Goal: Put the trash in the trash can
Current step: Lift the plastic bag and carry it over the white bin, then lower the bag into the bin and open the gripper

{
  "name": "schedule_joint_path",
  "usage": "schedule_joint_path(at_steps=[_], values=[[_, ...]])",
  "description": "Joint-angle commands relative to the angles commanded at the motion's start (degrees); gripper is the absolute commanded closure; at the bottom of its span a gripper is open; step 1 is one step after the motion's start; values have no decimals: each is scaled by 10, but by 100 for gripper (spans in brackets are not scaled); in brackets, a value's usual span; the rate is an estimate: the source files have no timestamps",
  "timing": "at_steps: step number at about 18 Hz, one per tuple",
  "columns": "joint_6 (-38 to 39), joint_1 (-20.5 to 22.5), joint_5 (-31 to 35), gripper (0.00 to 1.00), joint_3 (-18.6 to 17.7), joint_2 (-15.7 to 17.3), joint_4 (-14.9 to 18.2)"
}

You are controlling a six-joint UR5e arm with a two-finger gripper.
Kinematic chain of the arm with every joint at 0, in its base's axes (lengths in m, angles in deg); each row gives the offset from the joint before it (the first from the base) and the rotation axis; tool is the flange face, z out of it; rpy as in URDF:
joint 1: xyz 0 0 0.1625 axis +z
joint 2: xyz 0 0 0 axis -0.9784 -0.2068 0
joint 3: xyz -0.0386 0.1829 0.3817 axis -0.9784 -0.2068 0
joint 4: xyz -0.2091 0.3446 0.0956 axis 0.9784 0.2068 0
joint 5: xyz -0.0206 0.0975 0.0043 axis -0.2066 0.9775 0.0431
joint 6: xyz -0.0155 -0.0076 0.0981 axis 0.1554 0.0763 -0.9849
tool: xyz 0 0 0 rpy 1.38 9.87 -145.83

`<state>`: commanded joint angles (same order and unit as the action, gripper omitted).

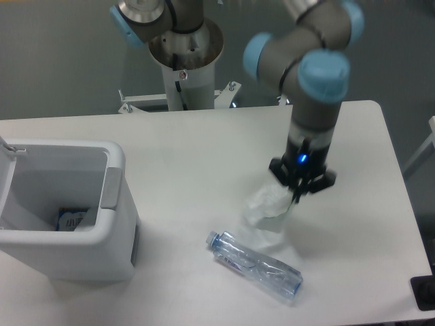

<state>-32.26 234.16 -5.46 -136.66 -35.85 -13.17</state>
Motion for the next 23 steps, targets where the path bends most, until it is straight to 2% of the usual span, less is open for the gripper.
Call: schedule_joint_path(at_steps=[2,5,10,15,21,23], values=[[39,-1,-11,100,38,9,35],[117,-7,-53,100,63,29,41],[212,-31,-130,100,64,75,38],[303,-81,-196,100,70,95,27],[318,-167,-203,100,53,120,28],[310,-178,-203,100,50,121,26]])
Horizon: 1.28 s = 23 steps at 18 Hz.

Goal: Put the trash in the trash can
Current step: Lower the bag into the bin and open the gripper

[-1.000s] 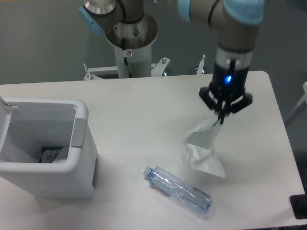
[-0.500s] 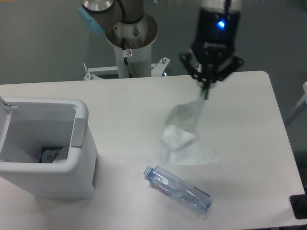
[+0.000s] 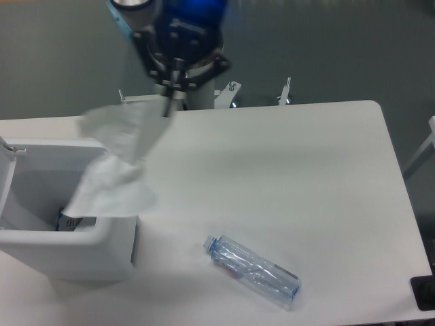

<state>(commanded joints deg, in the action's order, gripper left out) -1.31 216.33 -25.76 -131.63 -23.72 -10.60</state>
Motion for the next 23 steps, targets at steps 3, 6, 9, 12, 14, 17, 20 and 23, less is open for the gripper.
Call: schedule_joint_path(at_steps=[3,6,9,12,14,17,20,23], values=[[-97,-39,3,100,-23,-10,-34],[-151,-61,11,100,-39,-21,-75],[-201,-74,44,100,-53,-38,-76],[-221,-82,54,100,-60,-47,-76],[-223,-91,70,100,-61,-56,-76],[-223,-105,85,100,-62,-64,-76],[-217,-113,85,91,-68,-63,-76],[-215,-115,84,22,-72,-58,-76]])
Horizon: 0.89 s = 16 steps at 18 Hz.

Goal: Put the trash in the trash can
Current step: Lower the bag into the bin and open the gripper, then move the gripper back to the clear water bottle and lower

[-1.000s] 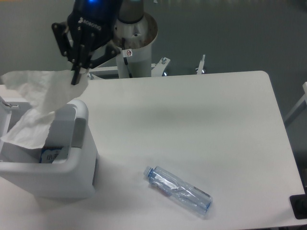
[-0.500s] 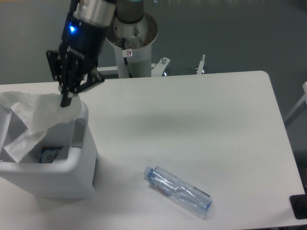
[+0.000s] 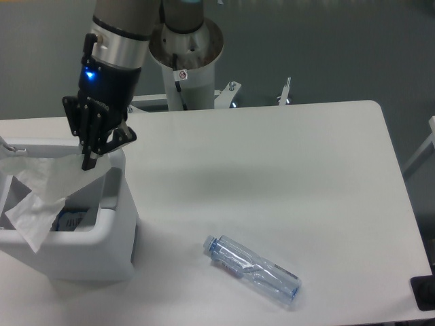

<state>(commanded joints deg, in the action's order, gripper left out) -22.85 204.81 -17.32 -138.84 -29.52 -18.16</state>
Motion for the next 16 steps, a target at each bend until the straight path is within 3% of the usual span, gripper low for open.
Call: schedule_joint_path(at_steps=[2,3,8,12,16], values=[[15,-2,-1,18,-5,4,3],[30,-7,-1,12,-7,4,3],[50,-7,-2,5,-4,20,3],[175,96,-2,1,0,22,3],[264,178,1,0,-4,-9,2]])
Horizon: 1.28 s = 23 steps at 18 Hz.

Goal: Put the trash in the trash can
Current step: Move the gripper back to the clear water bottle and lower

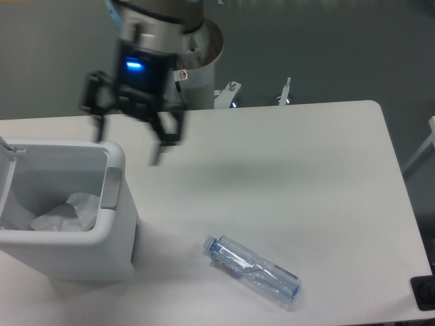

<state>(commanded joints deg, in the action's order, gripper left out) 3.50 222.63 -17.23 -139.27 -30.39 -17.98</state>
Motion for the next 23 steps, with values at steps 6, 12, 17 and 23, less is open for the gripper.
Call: schedule_joint_path(at_steps=[6,12,17,23], values=[[89,53,35,0,24,-113,0],[170,55,91,0,106,-235,1],[194,55,101,0,145,-293,-1],[215,49,136,0,171,-344,0]])
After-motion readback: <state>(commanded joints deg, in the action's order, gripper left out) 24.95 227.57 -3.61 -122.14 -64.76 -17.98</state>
